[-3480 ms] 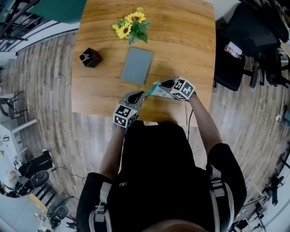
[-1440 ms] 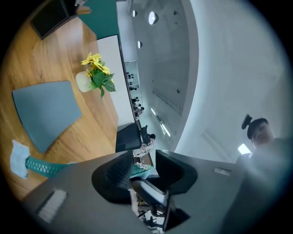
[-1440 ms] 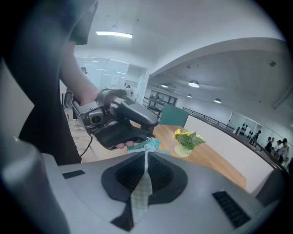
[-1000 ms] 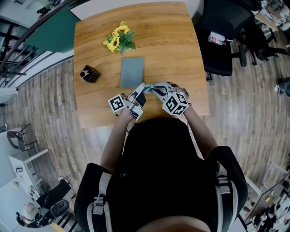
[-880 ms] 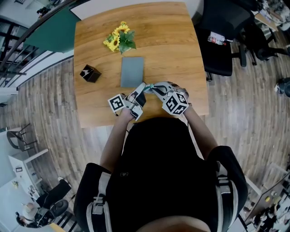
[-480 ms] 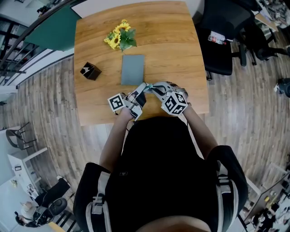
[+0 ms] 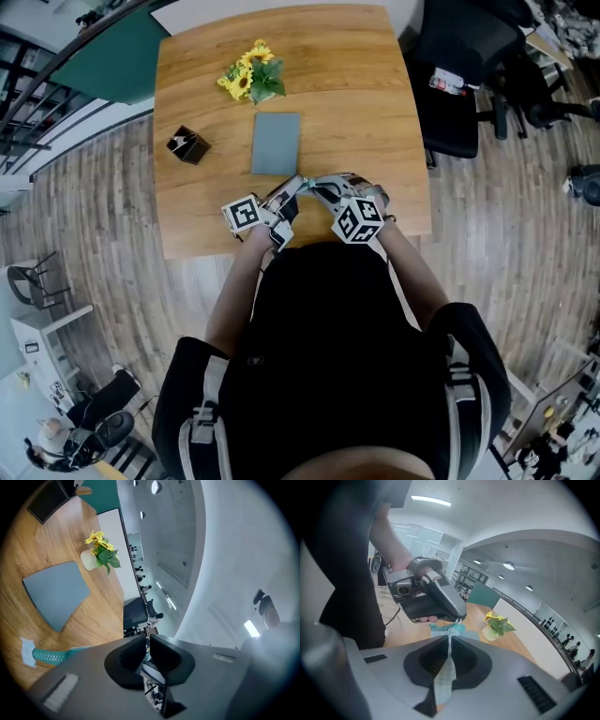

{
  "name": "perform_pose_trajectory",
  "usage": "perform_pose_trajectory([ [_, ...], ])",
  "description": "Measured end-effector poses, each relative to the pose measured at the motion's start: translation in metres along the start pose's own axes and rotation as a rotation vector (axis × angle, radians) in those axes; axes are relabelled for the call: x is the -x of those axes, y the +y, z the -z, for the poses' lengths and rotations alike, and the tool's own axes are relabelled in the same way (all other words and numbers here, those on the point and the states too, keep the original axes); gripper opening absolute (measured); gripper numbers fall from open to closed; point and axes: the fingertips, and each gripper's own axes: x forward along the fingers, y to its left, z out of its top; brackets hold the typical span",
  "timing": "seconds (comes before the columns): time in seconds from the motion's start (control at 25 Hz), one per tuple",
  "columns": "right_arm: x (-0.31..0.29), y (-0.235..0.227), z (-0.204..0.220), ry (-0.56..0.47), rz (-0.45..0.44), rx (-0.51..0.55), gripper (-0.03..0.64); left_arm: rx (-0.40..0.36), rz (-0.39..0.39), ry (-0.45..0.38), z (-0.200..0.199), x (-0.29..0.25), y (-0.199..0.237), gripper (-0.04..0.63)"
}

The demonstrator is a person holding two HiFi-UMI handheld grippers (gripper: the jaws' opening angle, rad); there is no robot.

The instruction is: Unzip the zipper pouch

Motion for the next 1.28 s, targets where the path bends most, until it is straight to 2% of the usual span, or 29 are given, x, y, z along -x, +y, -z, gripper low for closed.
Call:
perform_pose_trajectory([
  [0.16,-0.002,0.003,-0.005,0.002,-0.001,0.001,0.020,0.016,-0.005,-0.012,-0.001,0.007,0.002,-0.003],
  [0.32,-0.007,0.007,-0.007,0.002,-0.004,-0.023,0.020,0.002,-0.022,-0.024,-0.002,0.013,0.005,-0.008],
  [0.56,-0.011,0.010,-0.015,-0.006,0.007,-0.083,0.020,-0.125,-0.089,0.003,-0.007,0.025,0.007,-0.007],
  [0.8,-0.015,0.012,-0.024,-0.007,0.034,-0.112,0.018,-0.179,-0.109,0.002,-0.012,0.036,0.006,-0.007],
  [0.96,-0.016,0.016,-0.030,-0.010,0.056,-0.131,0.018,-0.248,-0.137,0.021,-0.013,0.044,0.009,-0.007],
  [1.28,-0.023,0.024,-0.042,-0.029,0.099,-0.189,0.015,-0.264,-0.159,0.067,-0.014,0.064,0.013,-0.005],
])
